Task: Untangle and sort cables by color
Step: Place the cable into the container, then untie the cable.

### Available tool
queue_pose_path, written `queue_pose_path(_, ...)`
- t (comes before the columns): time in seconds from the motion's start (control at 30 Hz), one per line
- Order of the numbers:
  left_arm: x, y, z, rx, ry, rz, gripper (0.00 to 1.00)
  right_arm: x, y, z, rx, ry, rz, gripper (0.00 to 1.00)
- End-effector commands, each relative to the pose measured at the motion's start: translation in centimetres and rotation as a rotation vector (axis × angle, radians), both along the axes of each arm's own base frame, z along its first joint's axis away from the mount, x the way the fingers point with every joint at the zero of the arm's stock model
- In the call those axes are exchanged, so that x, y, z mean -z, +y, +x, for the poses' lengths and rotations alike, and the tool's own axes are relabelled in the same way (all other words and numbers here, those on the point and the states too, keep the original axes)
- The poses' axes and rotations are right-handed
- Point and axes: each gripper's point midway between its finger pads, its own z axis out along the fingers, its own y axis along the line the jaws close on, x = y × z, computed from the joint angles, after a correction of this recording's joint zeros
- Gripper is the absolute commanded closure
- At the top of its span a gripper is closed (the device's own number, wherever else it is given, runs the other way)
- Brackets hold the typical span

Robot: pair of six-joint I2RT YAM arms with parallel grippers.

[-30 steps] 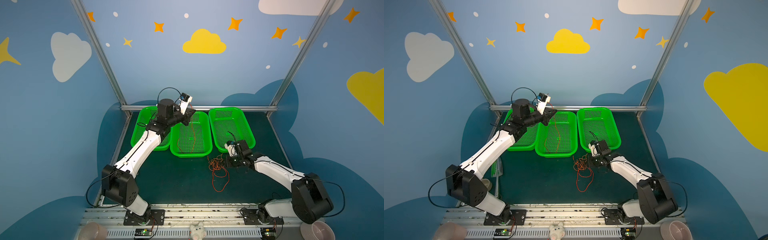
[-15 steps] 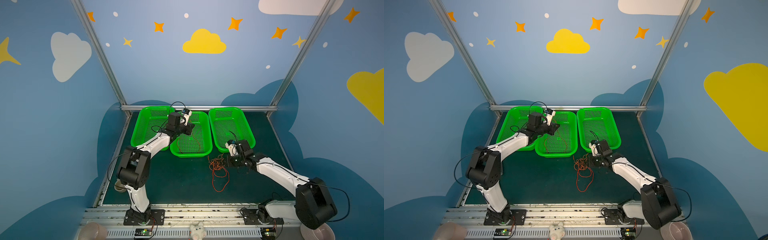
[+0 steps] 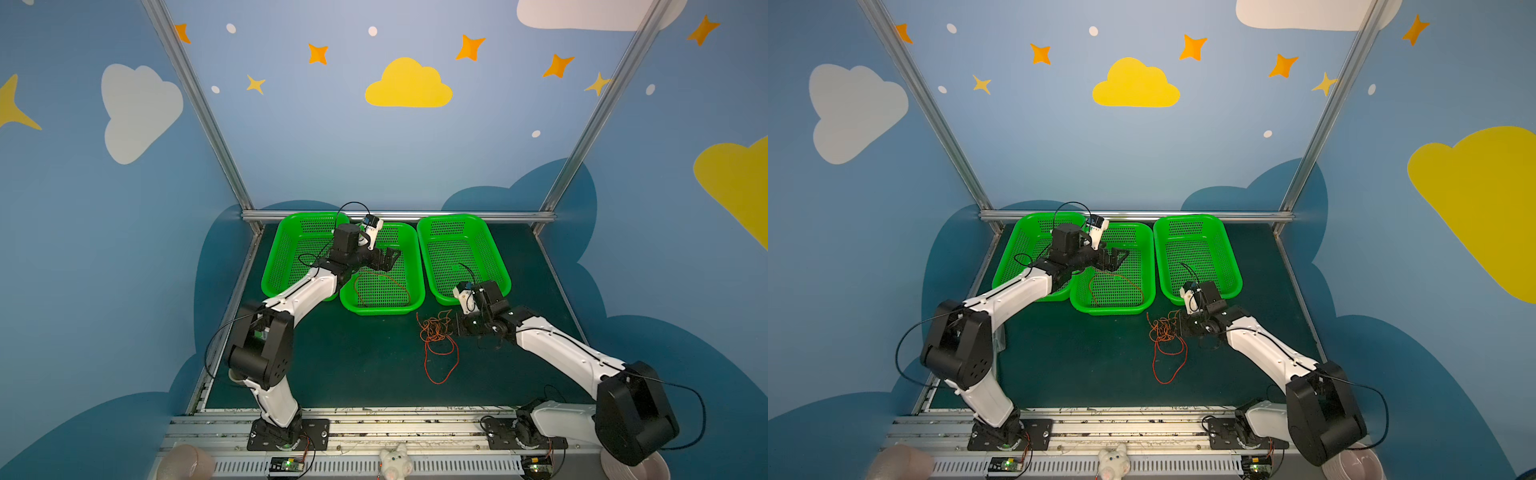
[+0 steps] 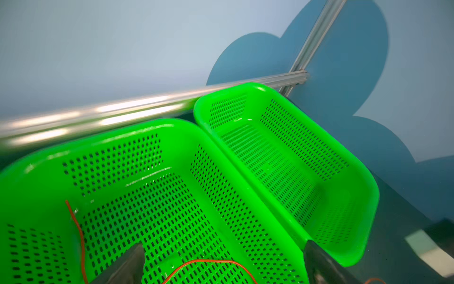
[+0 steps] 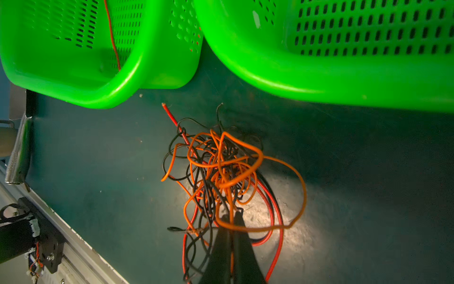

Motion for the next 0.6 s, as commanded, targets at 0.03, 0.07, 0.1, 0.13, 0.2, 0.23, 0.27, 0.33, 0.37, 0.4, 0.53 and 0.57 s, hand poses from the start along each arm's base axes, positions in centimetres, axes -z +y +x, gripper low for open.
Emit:
queue_pose_path(0.03, 0.5, -2.1, -4.8, 0.152, -0.042, 0.124, 0.02, -0.1, -0.4, 0.7, 0.031, 0.058, 0.023, 0.81)
queue_pose_path(0.07, 0.7, -2.6, -5.8, 0.178, -0.048, 0.135, 0.02, -0.1, -0.3, 0.6, 0.022, 0.062, 0.023, 0.75)
queue_pose_path(0.1, 1.0, -2.9, -6.8, 0.196, -0.054, 0.15, 0.02, -0.2, -0.2, 0.4, 0.011, 0.064, 0.026, 0.68)
queue_pose_path(0.13, 1.3, -3.1, -7.8, 0.21, -0.054, 0.158, 0.03, -0.3, 0.1, 0.1, -0.006, 0.06, 0.043, 0.62)
queue_pose_path(0.2, 1.6, -3.2, -9.2, 0.215, -0.046, 0.155, 0.03, -0.4, 0.8, -0.4, -0.039, 0.051, 0.082, 0.47)
queue_pose_path(0.23, 1.8, -3.2, -9.9, 0.22, -0.041, 0.149, 0.03, -0.4, 1.1, -0.6, -0.052, 0.043, 0.094, 0.41)
queue_pose_path(0.27, 1.9, -3.2, -10.5, 0.225, -0.037, 0.14, 0.03, -0.3, 1.6, -0.7, -0.079, 0.028, 0.104, 0.32)
queue_pose_path(0.33, 2.4, -3.1, -11.6, 0.23, -0.033, 0.128, 0.04, 0.2, 1.9, -0.6, -0.091, 0.015, 0.085, 0.22)
queue_pose_path(0.37, 2.6, -3.1, -12.1, 0.241, -0.03, 0.119, 0.05, 0.6, 2.0, -0.3, -0.081, 0.019, 0.07, 0.21)
queue_pose_path(0.4, 2.9, -3.0, -12.5, 0.243, -0.023, 0.114, 0.07, 1.1, 2.1, -0.1, -0.083, 0.021, 0.057, 0.21)
queue_pose_path(0.53, 3.4, -2.9, -13.0, 0.242, -0.011, 0.099, 0.11, 3.3, 2.7, 0.7, -0.097, 0.064, -0.009, 0.2)
queue_pose_path(0.57, 3.2, -2.9, -13.1, 0.244, -0.018, 0.092, 0.11, 3.8, 2.9, 0.9, -0.107, 0.074, -0.032, 0.2)
